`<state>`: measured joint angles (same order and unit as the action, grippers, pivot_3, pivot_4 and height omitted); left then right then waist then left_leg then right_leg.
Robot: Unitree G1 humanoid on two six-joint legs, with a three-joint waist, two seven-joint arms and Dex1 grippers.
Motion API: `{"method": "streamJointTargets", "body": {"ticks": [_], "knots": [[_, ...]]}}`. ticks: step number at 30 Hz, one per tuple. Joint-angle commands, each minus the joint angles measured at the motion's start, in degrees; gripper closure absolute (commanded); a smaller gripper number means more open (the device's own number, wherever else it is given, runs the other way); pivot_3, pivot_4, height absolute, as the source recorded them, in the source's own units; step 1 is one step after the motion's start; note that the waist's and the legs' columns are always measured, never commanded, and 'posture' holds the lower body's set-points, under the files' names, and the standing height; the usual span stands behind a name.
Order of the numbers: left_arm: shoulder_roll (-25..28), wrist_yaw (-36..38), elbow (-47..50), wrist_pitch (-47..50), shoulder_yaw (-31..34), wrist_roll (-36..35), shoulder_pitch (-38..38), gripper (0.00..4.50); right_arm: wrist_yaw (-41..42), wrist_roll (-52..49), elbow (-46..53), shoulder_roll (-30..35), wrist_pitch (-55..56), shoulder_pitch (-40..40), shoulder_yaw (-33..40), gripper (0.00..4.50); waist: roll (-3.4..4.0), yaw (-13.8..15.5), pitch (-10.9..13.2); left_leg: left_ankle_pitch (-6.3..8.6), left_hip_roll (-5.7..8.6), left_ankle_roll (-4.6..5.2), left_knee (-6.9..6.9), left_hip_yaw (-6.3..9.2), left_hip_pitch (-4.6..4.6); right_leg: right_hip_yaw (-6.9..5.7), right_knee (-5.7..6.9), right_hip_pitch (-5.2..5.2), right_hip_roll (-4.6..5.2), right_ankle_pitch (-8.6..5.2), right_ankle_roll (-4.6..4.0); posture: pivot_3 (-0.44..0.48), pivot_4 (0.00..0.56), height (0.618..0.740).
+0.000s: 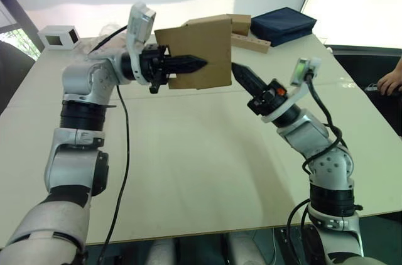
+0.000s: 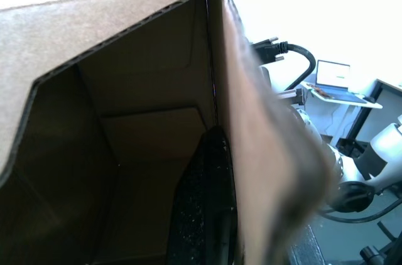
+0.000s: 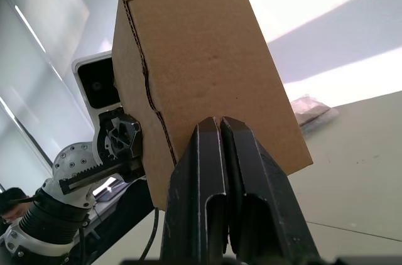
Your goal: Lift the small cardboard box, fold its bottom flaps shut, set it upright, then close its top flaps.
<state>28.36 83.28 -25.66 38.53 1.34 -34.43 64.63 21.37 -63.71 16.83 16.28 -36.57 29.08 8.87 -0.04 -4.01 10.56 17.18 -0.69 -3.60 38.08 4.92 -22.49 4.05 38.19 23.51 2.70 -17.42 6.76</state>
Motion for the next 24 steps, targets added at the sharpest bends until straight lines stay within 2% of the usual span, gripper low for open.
{"method": "streamJointTargets", "body": {"ticks": [1, 8, 12, 20, 24], "knots": [[-0.4, -0.4, 2.5, -0.2, 0.4, -0.5, 0.6, 4.50, 1.7, -0.4, 4.2, -0.7, -1.2, 1.1, -2.9, 4.44, 0.00, 0.0, 0.0, 0.00, 0.00, 0.00, 0.00, 0.00, 0.00, 0.00, 0.00, 0.00, 0.00, 0.00, 0.00, 0.000, 0.150, 0.740], [-0.5, -1.4, 1.5, -3.0, -1.5, 2.7, 0.6, 4.50, 0.9, 0.9, 4.9, 0.1, -1.5, 0.6, -2.2, 4.44, 0.00, 0.0, 0.0, 0.00, 0.00, 0.00, 0.00, 0.00, 0.00, 0.00, 0.00, 0.00, 0.00, 0.00, 0.00, 0.000, 0.150, 0.740], [1.2, -3.1, 2.1, -5.7, -5.2, 8.7, 1.2, 4.50, 0.9, -2.0, 6.9, 5.5, -3.7, -3.2, 3.4, 4.44, 0.00, 0.2, 0.0, 0.00, 0.01, 0.00, 0.00, 0.00, 0.00, -0.01, 0.00, -0.02, 0.02, 0.00, 0.00, 0.000, 0.150, 0.740], [9.1, 1.7, 6.9, -8.3, -22.3, 25.4, 5.9, 4.50, 5.3, -6.4, 13.3, 22.7, -12.7, -15.6, 9.2, 4.44, -0.02, 0.2, 0.0, 0.12, 0.03, 0.21, -0.01, 0.00, -0.01, 0.01, -0.02, -0.02, 0.00, 0.00, 0.00, 0.000, 0.150, 0.740], [11.6, 5.8, 13.4, -0.1, -32.5, 33.1, 11.5, 4.50, 9.1, -5.0, 17.7, 30.7, -16.1, -20.6, 8.7, 4.44, -0.06, 0.4, 0.0, 0.17, 0.02, 0.31, -0.01, -0.01, -0.02, 0.02, -0.05, -0.04, -0.02, -0.01, 0.00, 0.000, 0.150, 0.740]]}}
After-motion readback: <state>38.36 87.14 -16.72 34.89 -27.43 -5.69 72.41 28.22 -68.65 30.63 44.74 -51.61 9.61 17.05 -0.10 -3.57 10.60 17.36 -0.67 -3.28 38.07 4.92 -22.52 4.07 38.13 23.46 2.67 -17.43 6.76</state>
